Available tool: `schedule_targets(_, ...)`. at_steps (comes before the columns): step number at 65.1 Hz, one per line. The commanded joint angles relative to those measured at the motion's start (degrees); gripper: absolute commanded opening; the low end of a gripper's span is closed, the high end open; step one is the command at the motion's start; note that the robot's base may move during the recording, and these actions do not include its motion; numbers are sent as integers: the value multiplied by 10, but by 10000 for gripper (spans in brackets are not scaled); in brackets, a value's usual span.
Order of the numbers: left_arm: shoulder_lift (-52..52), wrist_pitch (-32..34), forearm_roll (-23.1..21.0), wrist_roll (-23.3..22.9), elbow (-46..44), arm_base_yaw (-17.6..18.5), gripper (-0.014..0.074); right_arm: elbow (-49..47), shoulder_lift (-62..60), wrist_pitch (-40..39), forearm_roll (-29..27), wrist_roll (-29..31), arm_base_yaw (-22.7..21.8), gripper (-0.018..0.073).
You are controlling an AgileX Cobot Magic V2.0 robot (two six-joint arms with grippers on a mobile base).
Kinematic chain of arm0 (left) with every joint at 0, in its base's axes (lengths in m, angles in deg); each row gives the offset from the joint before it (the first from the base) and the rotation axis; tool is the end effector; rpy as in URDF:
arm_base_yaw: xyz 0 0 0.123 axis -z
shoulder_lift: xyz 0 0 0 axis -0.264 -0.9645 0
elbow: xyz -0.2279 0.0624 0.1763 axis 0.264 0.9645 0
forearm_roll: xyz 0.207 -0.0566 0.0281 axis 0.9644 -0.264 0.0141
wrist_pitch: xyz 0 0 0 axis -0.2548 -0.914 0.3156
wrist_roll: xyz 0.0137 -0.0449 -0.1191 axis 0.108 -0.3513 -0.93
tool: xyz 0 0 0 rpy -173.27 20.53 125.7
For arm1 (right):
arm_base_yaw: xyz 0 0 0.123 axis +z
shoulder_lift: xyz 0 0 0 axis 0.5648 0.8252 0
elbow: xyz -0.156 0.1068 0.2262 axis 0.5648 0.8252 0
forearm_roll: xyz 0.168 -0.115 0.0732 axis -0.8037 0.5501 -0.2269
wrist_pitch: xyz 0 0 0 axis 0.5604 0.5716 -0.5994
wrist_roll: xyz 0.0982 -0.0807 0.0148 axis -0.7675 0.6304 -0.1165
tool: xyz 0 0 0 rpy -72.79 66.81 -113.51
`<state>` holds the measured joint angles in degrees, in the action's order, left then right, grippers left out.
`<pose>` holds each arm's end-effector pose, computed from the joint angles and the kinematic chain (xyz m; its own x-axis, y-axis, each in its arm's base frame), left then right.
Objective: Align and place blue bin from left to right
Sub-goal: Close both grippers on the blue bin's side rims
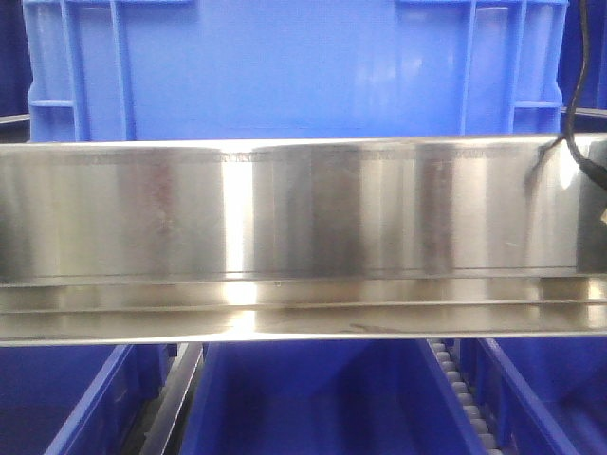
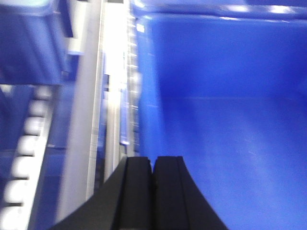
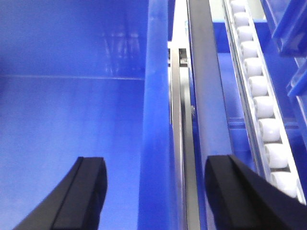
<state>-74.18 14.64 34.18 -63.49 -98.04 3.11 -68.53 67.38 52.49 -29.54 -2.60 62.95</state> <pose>0.3763 -0.0920 0.4323 -0.6124 -0.0574 -0.7885 -0.0322 0.9983 -0.0476 0.3821 0.1894 0.3703 -0.7066 -0.1250 -0.6965 -0.2401 0.9682 0.0699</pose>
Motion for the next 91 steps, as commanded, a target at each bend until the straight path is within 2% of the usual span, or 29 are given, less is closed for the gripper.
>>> schedule_targets(1,-4,-12,19,-10,-4,9,-55,-4,-2,-10,7,-1,-3,338)
schedule_targets(5,-11,-15,46,-10,-4,17,5,-4,-2,-10,7,-1,-3,338)
schedule_targets(9,-16,-16,64,-11,-4,27,106,-4,-2,-11,7,-1,-3,338)
schedule_targets(15,-22,-8,68,-32,-4,35,234,-4,-2,-11,7,-1,-3,338)
schedule_targets(18,-26,0,68,-44,-4,36,258,-4,-2,-11,7,-1,-3,338)
schedule_targets(56,-84,-5,68,-45,-4,35,256,-4,7,-15,7,-1,-3,338)
schedule_targets(91,-88,-11,68,-45,-4,35,256,-4,20,-17,7,-1,-3,338)
